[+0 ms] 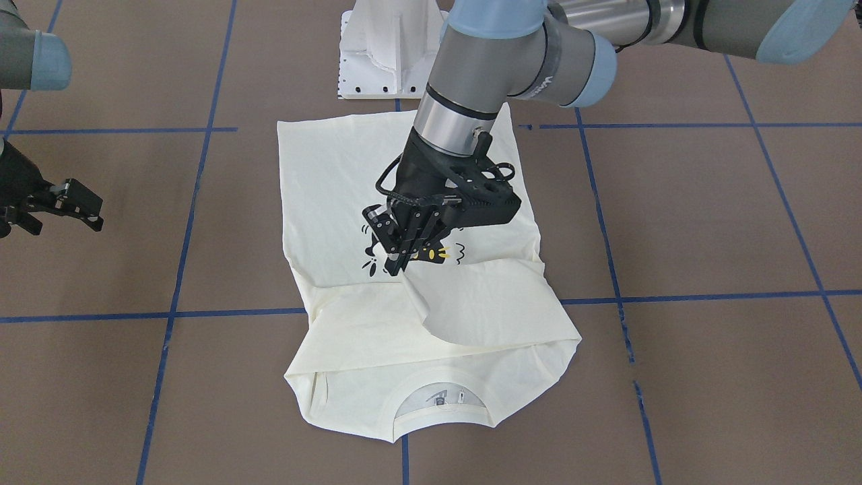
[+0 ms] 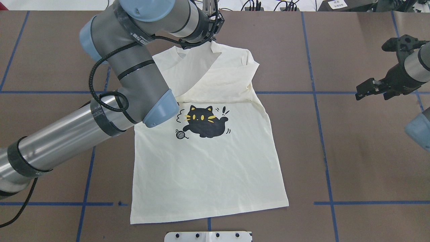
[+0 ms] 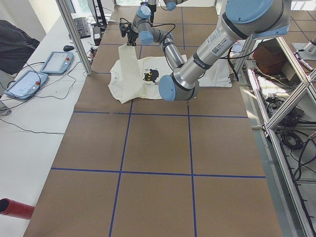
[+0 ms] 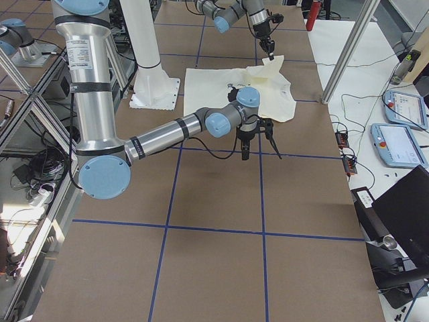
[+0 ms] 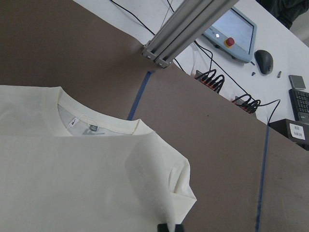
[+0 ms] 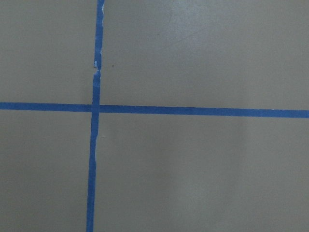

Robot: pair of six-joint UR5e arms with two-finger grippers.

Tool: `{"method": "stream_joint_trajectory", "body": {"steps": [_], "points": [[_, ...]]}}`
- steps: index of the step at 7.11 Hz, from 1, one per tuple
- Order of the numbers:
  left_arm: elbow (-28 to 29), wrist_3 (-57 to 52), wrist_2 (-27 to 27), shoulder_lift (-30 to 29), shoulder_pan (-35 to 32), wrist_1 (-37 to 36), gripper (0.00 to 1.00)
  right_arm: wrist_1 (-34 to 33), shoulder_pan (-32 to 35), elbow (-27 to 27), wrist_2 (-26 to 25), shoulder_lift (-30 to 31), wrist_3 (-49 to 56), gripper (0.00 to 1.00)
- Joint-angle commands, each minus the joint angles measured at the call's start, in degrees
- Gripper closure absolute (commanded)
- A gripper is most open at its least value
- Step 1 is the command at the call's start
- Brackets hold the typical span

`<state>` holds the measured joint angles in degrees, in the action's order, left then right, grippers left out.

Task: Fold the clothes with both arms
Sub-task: 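Carry the sleeve with the left gripper across the shirt toward the collar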

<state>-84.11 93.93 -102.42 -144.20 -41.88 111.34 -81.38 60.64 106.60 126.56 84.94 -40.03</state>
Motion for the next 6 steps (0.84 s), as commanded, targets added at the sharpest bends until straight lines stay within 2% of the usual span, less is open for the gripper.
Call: {"method": "stream_joint_trajectory", "body": {"steps": [1,2,3,4,6], "points": [[9.62,1.60,0.37,-4.48,2.40,4.76,1.00,-0.01,0.00,-0.08,0.00,-0.12,-0.05,0.00],[15.84,6.74,1.94,-8.17,6.51,7.46,1.00,-0.01,0.00,-0.34,0.00,-0.21,-0.05,0.00],[25.04,9.05,5.53,-12.47,9.94,15.41,0.72,-0.01,-0.09,-0.52,-0.09,-0.30,-0.05,0.00],[28.44,7.94,5.82,-12.60,10.84,21.15,0.01,-0.01,-0.09,-0.52,-0.09,-0.65,-0.22,0.00],[28.21,3.23,5.91,-10.33,10.68,21.73,0.00,-0.01,-0.09,-0.52,-0.17,-0.92,-0.57,0.00]]}}
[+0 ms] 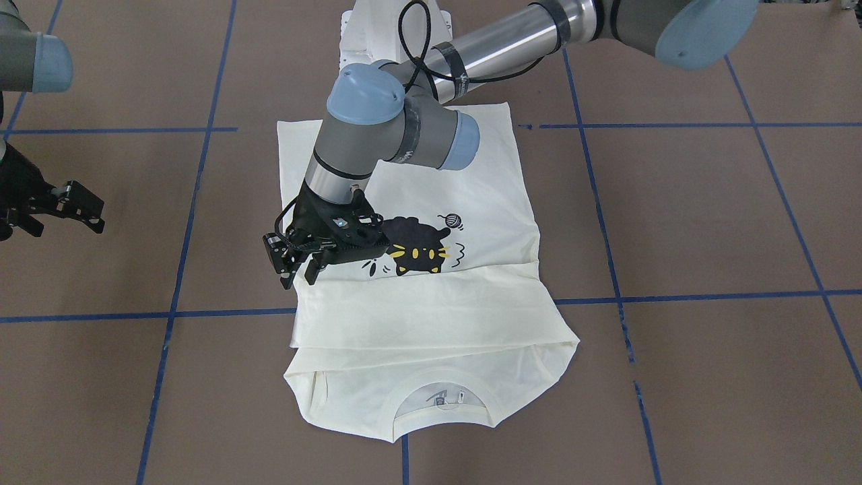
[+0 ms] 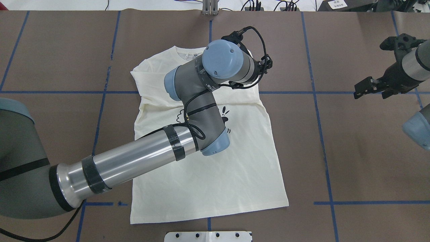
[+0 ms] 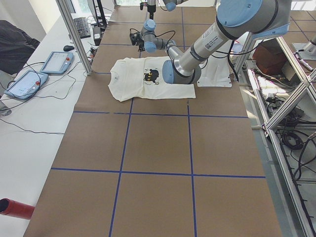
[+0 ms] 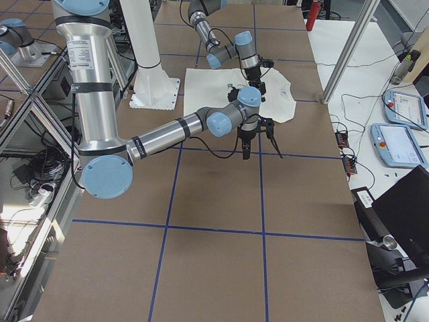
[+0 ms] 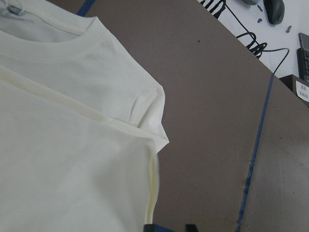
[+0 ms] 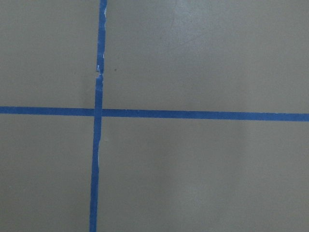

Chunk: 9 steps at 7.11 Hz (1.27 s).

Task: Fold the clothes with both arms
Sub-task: 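Carry the sleeve with the left gripper across the shirt toward the collar, then release the sleeve with the left gripper while the right gripper lowers to the hem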

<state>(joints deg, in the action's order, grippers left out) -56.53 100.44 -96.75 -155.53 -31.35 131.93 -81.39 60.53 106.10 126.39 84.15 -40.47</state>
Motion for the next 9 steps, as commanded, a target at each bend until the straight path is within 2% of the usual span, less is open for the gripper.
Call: {"method": "stream_joint_trajectory", "body": {"steps": [1,2,3,4,5,7,8,9], "points": [[-0.85,-5.40,-0.45,1.80,-1.07,0.53,0.00,0.00,-0.06,0.07,0.00,-0.13,-0.31,0.00],[-5.39,-5.86,-1.85,5.37,-1.61,-0.26,0.00,0.09,-0.06,0.59,0.00,-0.21,-0.48,0.00],[-11.00,-9.61,-5.52,7.93,-3.35,-6.71,0.00,1.22,-0.84,1.21,-0.26,0.05,-2.83,0.00],[-16.02,-14.52,-5.55,11.00,-3.46,-13.21,0.00,6.36,-3.37,1.39,-0.78,0.31,-7.47,0.00],[-23.03,-19.87,-5.73,16.43,-3.72,-17.89,0.00,10.33,-7.75,1.48,-3.83,0.31,-14.13,0.00],[-41.20,-30.86,-5.73,26.63,-4.51,-31.58,0.00,10.81,-14.97,5.41,-9.12,1.10,-20.32,0.00],[-49.04,-32.65,-5.82,32.60,-5.12,-32.25,0.00,10.72,-18.39,8.30,-10.53,1.71,-24.78,0.00],[-55.64,-32.85,-5.90,38.22,-5.56,-32.35,0.00,10.64,-23.91,11.20,-14.29,3.29,-28.92,0.00]]}}
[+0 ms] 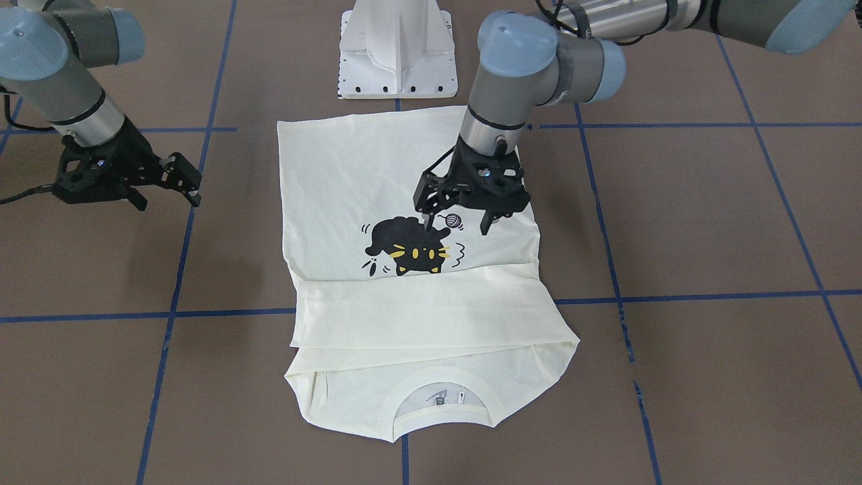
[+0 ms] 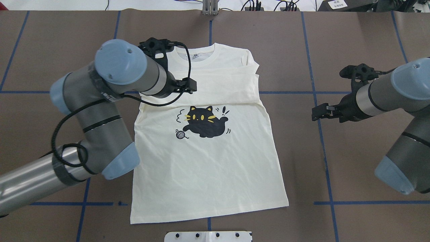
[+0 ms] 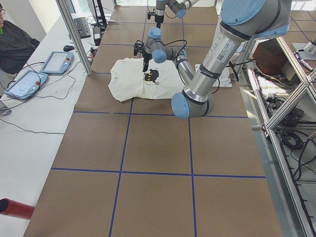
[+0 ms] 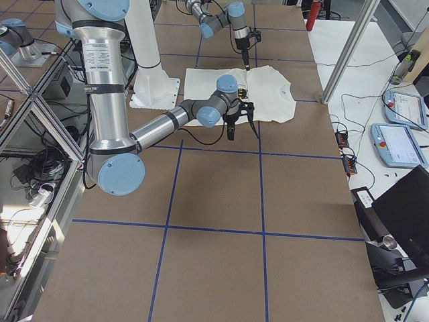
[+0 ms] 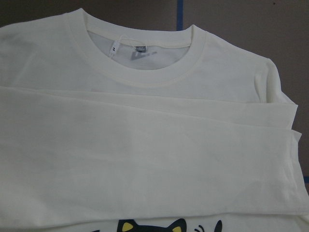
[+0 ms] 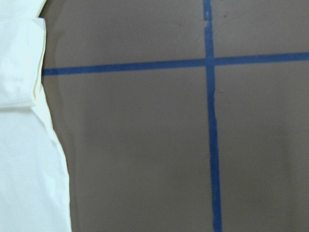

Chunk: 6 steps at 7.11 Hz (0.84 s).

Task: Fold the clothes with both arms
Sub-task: 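Release the sleeve with the left gripper while the right gripper lowers to the hem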

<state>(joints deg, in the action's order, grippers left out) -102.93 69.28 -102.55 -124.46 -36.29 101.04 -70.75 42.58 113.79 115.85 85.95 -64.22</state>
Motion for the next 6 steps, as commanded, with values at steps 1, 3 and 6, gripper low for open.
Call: {"method": "stream_joint_trajectory", "body": {"steps": [1,3,6], "points": [[-13.57,-3.61,-1.32,11.92,-0.71,-1.46,0.00,0.00,-14.02,4.84,-11.01,2.38,-9.57,0.00],[-16.07,-3.98,-1.42,13.98,-0.97,-1.54,0.00,-0.26,-28.89,5.73,-22.89,1.86,-19.86,0.00],[-16.43,-3.98,-1.42,13.72,-1.06,-1.46,0.00,-2.19,-32.99,5.21,-23.65,1.77,-21.56,0.00]]}}
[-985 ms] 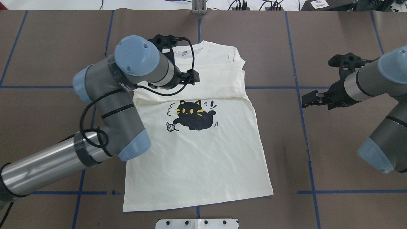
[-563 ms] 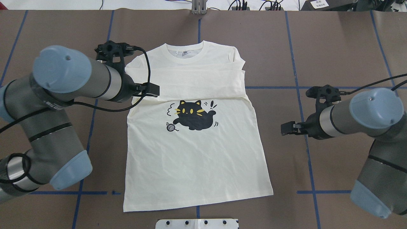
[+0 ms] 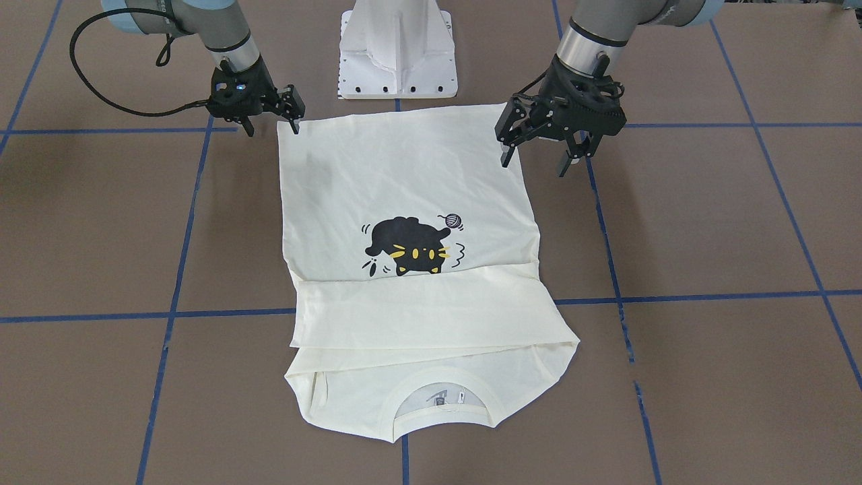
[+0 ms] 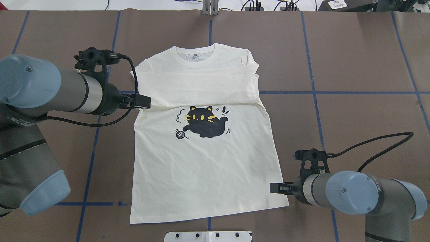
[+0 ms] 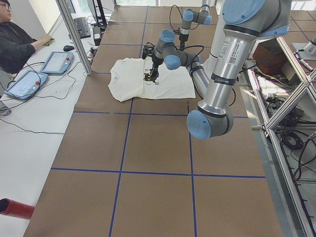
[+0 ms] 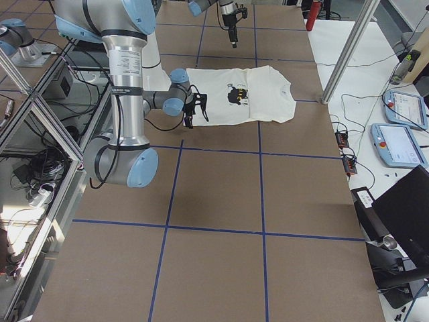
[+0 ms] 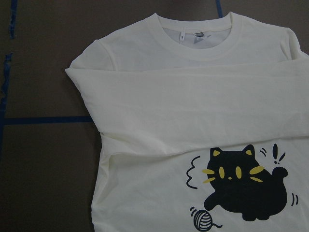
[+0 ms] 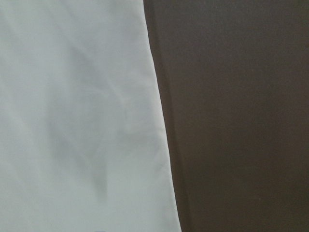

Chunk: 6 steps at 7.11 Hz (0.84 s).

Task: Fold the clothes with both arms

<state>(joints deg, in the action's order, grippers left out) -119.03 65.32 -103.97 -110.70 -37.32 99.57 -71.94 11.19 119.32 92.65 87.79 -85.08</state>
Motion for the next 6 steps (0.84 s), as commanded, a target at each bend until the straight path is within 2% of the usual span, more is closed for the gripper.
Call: {"method": "stream_joint_trajectory", "body": {"steps": [1,4,5,6], "points": [[-0.41,0.07,-0.01,-0.04,-0.03,0.01,0.00,-1.36,-1.96,-0.93,-0.36,-0.51,-0.70,0.01],[-0.67,-0.02,-0.01,0.14,-0.47,0.01,0.00,-1.79,-2.75,-2.25,-0.01,-1.39,-0.70,0.11],[-0.67,-0.02,-0.01,0.14,-0.56,0.01,0.00,-1.89,-2.67,-2.25,-0.01,-1.39,-0.70,0.29],[-0.59,-0.02,-0.01,0.14,-0.65,-0.08,0.00,-1.89,-2.66,-2.16,0.51,-1.39,-0.70,0.54]]}}
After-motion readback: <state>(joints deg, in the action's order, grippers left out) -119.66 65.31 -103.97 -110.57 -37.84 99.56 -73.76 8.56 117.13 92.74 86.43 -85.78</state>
